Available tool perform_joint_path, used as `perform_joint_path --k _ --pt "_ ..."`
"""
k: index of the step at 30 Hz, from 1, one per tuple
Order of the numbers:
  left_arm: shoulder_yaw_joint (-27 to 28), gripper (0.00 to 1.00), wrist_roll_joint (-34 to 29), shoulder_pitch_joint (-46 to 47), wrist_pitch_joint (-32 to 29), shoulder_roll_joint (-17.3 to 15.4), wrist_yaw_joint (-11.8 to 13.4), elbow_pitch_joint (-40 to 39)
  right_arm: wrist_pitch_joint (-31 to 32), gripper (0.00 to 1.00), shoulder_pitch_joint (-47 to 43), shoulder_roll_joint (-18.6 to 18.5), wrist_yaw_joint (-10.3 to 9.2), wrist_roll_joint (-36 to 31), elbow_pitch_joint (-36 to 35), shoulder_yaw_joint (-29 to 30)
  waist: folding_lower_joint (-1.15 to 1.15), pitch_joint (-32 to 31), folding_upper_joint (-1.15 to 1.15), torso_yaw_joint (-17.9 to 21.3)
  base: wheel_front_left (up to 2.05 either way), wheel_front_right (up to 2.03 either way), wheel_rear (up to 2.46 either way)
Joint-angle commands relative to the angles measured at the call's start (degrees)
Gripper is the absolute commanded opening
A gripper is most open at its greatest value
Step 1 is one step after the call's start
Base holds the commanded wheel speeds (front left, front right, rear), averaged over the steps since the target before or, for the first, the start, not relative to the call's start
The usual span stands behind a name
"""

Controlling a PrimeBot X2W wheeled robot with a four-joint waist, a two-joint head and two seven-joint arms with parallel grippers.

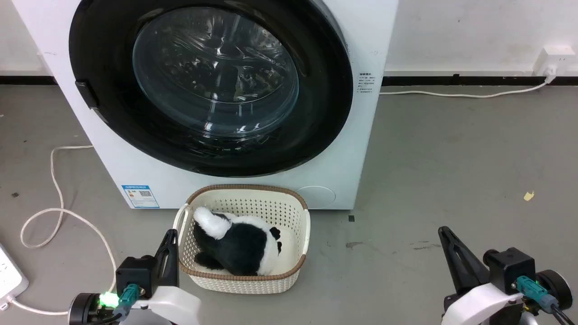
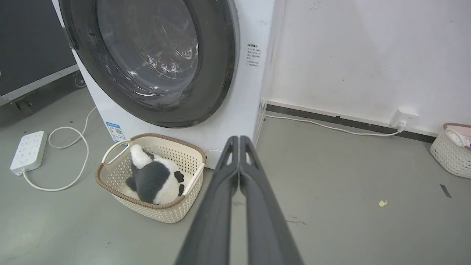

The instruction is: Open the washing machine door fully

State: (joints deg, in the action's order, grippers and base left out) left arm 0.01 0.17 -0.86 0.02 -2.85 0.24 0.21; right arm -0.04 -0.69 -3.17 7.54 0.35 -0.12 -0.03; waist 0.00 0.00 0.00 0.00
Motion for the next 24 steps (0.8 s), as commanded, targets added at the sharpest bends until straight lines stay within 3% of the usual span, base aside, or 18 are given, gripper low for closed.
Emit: perform_joint_path --k 1,24 --pt "-0.01 0.00 -0.17 0.86 -0.02 -0.03 -0.24 -0.21 0.04 0.00 0.69 0.29 -0.05 -0.35 0.12 0.03 0.00 0.00 0.00 0.00 0.00 0.00 0.00" --pt "-0.01 0.00 -0.17 0.86 -0.02 -0.03 -0.24 -0.21 0.04 0.00 0.69 0.29 -0.05 -0.35 0.12 0.03 0.00 0.00 0.00 0.00 0.00 0.00 0.00"
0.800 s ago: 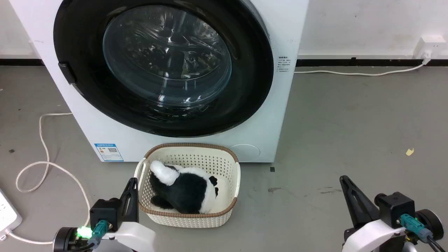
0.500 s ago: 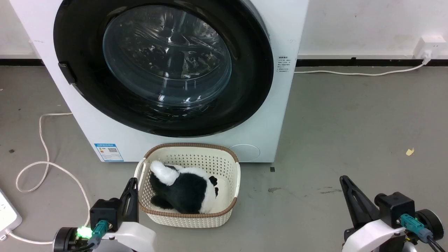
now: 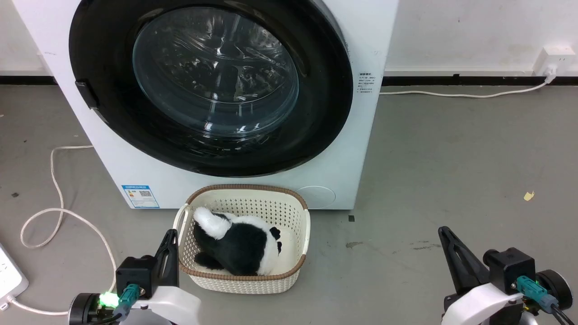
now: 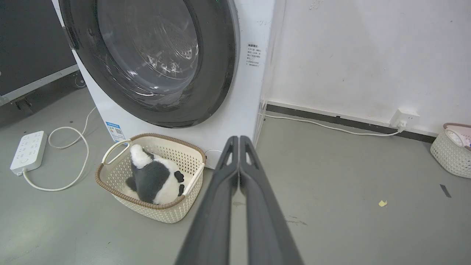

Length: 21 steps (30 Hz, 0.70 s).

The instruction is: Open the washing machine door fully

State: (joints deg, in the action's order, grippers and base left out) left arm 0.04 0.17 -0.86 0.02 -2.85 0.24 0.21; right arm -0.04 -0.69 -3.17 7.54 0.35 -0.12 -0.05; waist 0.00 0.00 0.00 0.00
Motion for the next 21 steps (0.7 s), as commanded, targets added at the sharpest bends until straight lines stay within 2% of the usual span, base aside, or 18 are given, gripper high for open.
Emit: perform_joint_path --k 1,21 --pt "-0.04 0.00 -0.17 0.86 -0.02 -0.03 -0.24 -0.21 0.04 0.00 0.69 0.29 -0.05 -0.35 0.12 0.05 0.00 0.00 0.00 0.00 0.00 0.00 0.00" --pt "-0.04 0.00 -0.17 0.86 -0.02 -0.03 -0.24 -0.21 0.04 0.00 0.69 0.29 -0.05 -0.35 0.12 0.05 0.00 0.00 0.00 0.00 0.00 0.00 0.00"
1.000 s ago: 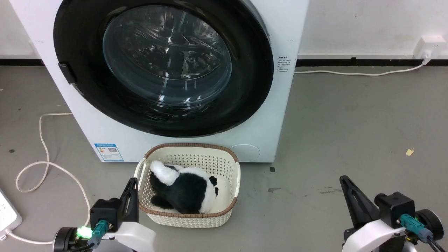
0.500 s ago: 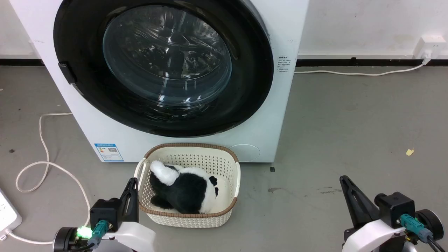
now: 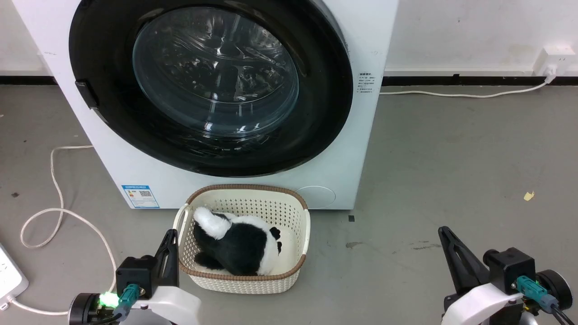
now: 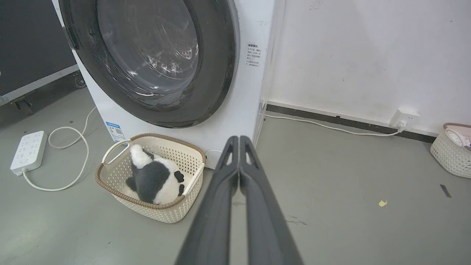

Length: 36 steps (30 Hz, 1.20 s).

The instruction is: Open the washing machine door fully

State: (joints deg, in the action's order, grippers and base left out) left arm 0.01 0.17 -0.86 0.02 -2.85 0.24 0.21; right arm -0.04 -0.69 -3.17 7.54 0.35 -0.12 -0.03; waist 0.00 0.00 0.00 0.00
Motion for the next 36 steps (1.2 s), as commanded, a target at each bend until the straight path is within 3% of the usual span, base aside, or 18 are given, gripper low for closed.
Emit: perform_joint_path --k 1,9,10,36 --pt "-0.01 0.00 -0.17 0.86 -0.02 -0.03 -0.24 -0.21 0.04 0.00 0.69 0.29 -0.05 -0.35 0.12 0.03 0.00 0.00 0.00 0.00 0.00 0.00 0.00" --pt "-0.01 0.00 -0.17 0.86 -0.02 -0.03 -0.24 -0.21 0.04 0.00 0.69 0.29 -0.05 -0.35 0.12 0.03 0.00 0.00 0.00 0.00 0.00 0.00 0.00" --pt "0.03 1.00 0.01 -0.03 0.02 0.00 0.02 0.01 -0.01 1.00 -0.02 0.00 0.00 0.04 -0.01 -0.03 0.00 0.00 0.00 0.00 0.00 0.00 0.00" --pt "-1.35 1.00 0.66 0.58 2.75 0.00 0.96 -0.22 -2.46 1.00 1.67 0.05 -0.01 4.47 0.08 0.13 0.00 1.67 0.00 -0.93 0.00 0.00 0.00"
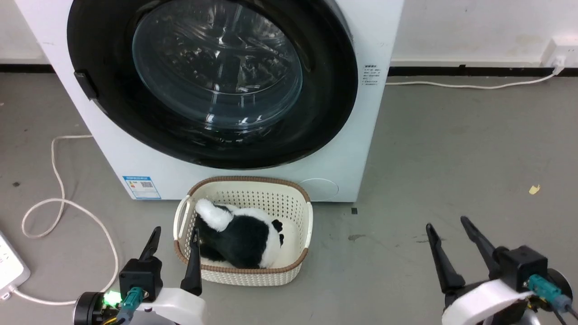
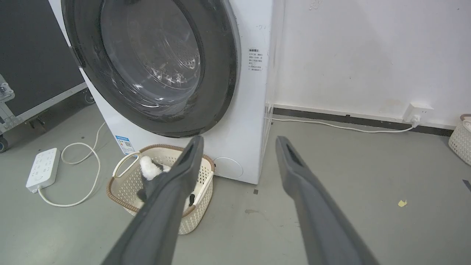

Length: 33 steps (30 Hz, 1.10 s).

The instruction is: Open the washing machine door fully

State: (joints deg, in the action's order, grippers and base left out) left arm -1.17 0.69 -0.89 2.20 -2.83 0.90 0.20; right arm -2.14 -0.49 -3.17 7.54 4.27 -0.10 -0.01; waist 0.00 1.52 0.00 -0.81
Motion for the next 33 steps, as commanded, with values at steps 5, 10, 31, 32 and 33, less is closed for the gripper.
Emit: perform_joint_path --k 5,10,31,32,33 --pt "-0.61 1.00 0.39 1.13 1.16 -0.02 0.58 -0.49 0.09 1.00 3.15 -0.64 -0.01 3.78 -0.54 -0.14 0.00 1.23 0.00 -0.69 0.00 0.00 0.00" --pt "-1.09 1.00 0.66 1.76 1.76 -0.02 0.92 -0.81 0.83 1.00 5.39 -1.15 -0.01 7.33 -0.91 0.59 0.00 2.42 0.00 -1.36 0.00 0.00 0.00" --pt "-3.65 1.00 1.88 4.77 4.51 -0.03 2.45 -1.80 7.81 0.00 20.80 -0.11 -0.02 21.77 1.43 6.35 0.00 8.30 0.00 -5.58 0.00 0.00 0.00" --pt "-3.69 1.00 1.93 4.89 4.63 -0.03 2.53 -1.85 8.11 0.00 21.65 -0.07 -0.02 22.30 1.75 6.61 0.00 8.59 0.00 -5.80 0.00 0.00 0.00" --pt "-3.72 1.00 1.97 5.02 4.75 -0.03 2.59 -1.92 8.41 0.00 22.51 -0.04 -0.02 22.81 2.06 6.82 0.00 8.89 0.00 -6.01 0.00 0.00 0.00"
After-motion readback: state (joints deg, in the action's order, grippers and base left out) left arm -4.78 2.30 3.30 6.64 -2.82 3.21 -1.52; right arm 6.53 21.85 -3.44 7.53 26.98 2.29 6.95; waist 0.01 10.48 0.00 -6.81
